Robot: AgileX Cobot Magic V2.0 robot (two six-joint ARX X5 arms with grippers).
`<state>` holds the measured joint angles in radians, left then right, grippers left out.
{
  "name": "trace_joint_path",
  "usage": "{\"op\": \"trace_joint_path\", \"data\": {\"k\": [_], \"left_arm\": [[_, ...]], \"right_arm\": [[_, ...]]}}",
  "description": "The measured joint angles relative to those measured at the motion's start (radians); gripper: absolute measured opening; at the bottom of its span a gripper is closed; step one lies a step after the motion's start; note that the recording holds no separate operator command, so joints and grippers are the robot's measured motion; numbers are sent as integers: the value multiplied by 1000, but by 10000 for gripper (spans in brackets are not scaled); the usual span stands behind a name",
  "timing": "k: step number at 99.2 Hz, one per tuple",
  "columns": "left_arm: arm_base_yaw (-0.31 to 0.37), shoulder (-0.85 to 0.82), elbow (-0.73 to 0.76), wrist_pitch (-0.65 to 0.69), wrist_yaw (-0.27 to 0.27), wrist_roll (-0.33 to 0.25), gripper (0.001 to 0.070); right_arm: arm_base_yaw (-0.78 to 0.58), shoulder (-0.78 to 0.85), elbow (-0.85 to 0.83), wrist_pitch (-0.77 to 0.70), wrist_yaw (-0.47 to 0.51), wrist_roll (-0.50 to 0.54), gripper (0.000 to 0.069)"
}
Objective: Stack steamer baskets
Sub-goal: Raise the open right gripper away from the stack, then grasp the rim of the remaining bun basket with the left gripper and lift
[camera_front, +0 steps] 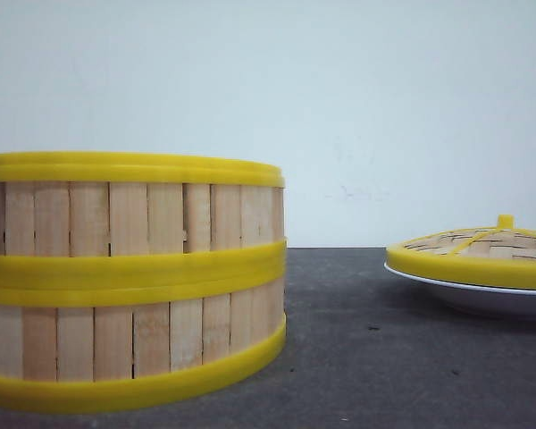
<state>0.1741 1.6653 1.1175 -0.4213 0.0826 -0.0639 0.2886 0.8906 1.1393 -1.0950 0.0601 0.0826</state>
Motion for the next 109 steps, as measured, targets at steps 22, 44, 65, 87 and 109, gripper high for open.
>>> {"op": "trace_joint_path", "data": {"k": [22,44,65,87,109], "left_arm": [[0,48,13,55,-2,-14,68],[0,51,16,81,0,-13,24],[0,56,110,15,-2,-2,23],[2,57,344,-142,14,5,23],[-11,48,533,-330,127,23,23]], "right_arm": [[-1,-101,0,-85,0,12,343],[-1,-165,0,-103,0,31,343],[-1,-175,0,-129,0,31,343],[-1,-174,-1,-146,0,38,343],[-1,-174,-2,-141,0,38,343]]}}
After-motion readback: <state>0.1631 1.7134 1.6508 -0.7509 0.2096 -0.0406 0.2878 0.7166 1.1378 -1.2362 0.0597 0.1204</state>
